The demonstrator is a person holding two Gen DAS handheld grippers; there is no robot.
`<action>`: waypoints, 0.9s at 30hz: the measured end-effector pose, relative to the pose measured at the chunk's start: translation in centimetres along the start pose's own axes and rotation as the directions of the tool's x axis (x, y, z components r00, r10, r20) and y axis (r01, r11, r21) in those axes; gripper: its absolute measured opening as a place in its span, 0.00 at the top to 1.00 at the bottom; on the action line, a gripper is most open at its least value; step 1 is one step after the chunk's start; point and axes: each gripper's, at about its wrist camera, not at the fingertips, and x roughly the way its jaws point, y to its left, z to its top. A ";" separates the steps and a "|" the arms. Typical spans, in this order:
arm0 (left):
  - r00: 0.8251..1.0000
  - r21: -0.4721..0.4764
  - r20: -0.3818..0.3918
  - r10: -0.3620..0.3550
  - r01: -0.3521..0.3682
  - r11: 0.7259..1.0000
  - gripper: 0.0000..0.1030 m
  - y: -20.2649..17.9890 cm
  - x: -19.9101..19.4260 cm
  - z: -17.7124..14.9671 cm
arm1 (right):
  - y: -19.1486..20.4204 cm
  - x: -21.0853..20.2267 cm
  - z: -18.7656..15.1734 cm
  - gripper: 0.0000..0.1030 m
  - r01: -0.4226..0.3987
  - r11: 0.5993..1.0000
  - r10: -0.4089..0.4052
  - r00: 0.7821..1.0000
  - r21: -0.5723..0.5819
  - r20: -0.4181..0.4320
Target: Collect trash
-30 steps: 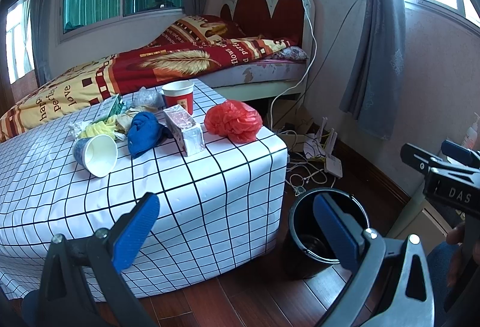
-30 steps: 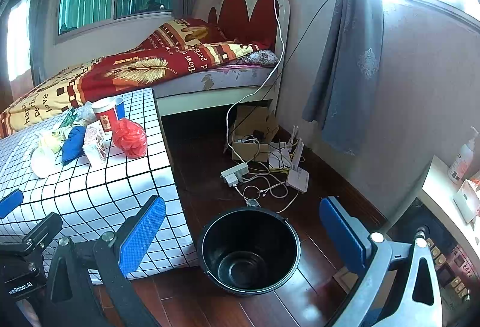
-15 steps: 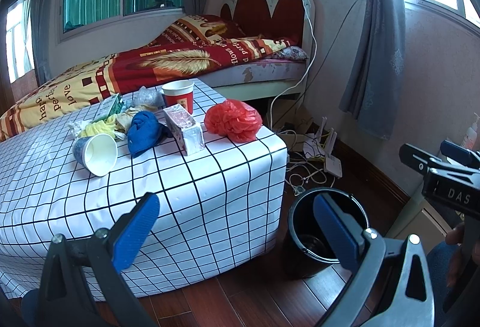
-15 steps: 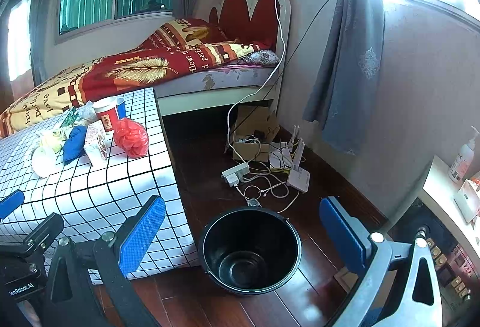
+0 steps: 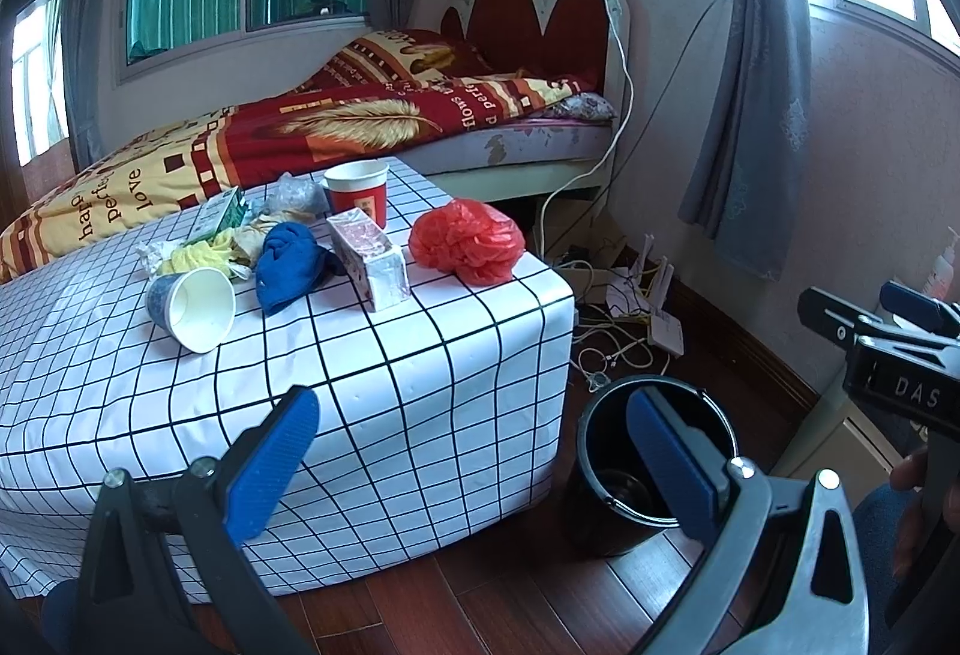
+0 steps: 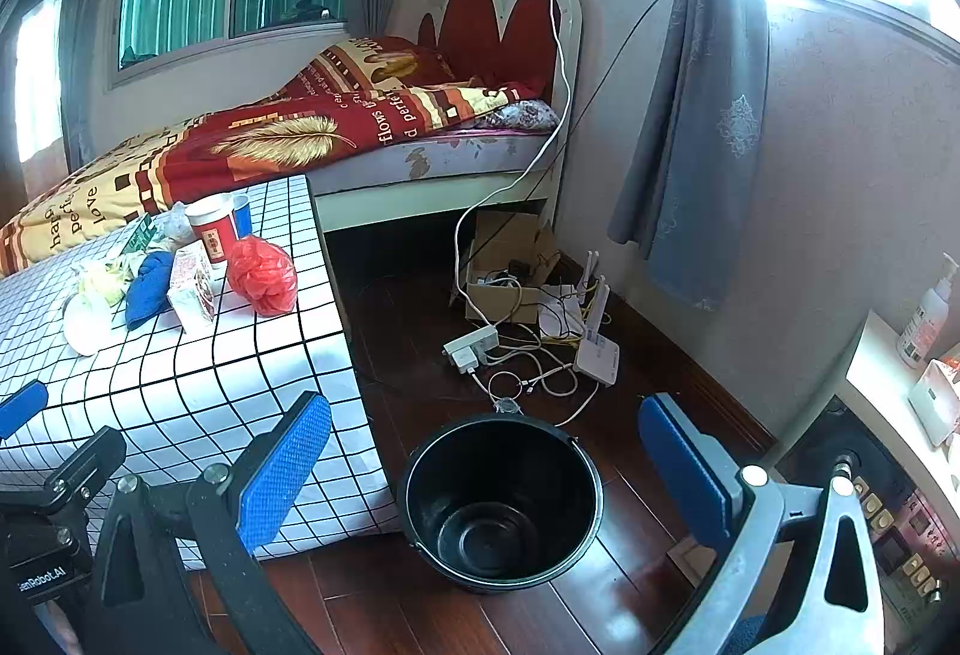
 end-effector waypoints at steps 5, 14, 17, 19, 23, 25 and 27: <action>1.000 -0.007 -0.004 0.004 -0.004 1.000 0.00 0.3 0.1 0.1 | 0.2 0.3 -0.1 0.00 0.004 1.000 -0.004 1.000 -0.010 -0.006; 0.999 -0.022 -0.017 0.042 -0.043 0.999 0.00 2.0 0.7 0.3 | 1.3 1.8 0.0 0.00 -0.062 0.997 0.060 0.997 -0.036 -0.054; 0.996 -0.042 -0.021 0.089 -0.090 0.995 0.00 3.7 1.0 0.3 | 2.5 2.8 0.2 0.00 -0.097 0.994 0.093 0.993 -0.057 -0.067; 0.994 -0.054 -0.026 0.108 -0.109 0.993 0.00 4.7 1.2 0.3 | 3.5 3.5 0.3 0.00 -0.117 0.990 0.112 0.991 -0.077 -0.073; 0.984 -0.088 -0.031 0.174 -0.176 0.980 0.00 7.5 1.6 0.2 | 5.8 4.7 0.6 0.00 -0.162 0.979 0.155 0.986 -0.123 -0.067; 0.983 -0.112 -0.038 0.181 -0.185 0.976 0.00 8.8 1.9 0.1 | 7.4 5.4 0.8 0.00 -0.174 0.971 0.165 0.984 -0.166 -0.065; 0.975 -0.140 -0.054 0.214 -0.220 0.965 0.00 10.4 2.4 0.0 | 8.8 6.2 0.8 0.00 -0.186 0.961 0.177 0.982 -0.205 -0.059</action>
